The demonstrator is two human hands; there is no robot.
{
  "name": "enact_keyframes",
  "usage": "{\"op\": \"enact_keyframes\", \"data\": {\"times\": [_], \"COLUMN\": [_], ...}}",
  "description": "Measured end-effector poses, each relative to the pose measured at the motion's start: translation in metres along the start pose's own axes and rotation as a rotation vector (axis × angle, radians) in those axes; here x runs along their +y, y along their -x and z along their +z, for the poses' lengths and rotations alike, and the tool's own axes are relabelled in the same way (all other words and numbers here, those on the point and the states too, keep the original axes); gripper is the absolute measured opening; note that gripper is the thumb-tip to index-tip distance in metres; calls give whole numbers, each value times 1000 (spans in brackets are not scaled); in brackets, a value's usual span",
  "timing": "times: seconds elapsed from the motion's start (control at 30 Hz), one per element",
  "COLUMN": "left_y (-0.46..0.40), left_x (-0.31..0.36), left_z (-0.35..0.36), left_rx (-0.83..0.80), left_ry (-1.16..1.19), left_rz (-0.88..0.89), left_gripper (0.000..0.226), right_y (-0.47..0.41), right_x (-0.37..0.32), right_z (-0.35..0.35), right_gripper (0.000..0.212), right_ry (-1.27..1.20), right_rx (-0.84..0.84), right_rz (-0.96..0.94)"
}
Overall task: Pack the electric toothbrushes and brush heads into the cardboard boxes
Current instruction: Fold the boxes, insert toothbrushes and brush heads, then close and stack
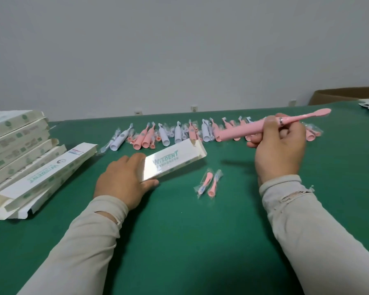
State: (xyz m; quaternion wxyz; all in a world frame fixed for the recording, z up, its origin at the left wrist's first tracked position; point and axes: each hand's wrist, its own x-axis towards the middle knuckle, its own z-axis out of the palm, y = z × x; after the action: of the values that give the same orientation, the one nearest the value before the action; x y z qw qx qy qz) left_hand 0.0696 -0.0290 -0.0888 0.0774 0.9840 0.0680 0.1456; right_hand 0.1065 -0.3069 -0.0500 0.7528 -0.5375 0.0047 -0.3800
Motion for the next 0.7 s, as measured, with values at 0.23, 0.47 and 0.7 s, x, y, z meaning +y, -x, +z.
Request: {"op": "enact_keyframes", "data": {"times": [0.23,0.47,0.7], "left_y": [1,3,5], "left_x": [3,5,6], "left_z": [2,0,-2], "left_rx": [127,150,170], "left_ry": [88,152,196], "left_rz": [22,3,18], "left_gripper": [61,67,64], "right_y": [7,7,8], "right_x": [1,9,12], "right_z": [4,0,0], "right_gripper": [2,3,3], "right_ry": [-84,-7,95], "right_rx": [-185,-220,-227], "right_rz": [5,71,80]}}
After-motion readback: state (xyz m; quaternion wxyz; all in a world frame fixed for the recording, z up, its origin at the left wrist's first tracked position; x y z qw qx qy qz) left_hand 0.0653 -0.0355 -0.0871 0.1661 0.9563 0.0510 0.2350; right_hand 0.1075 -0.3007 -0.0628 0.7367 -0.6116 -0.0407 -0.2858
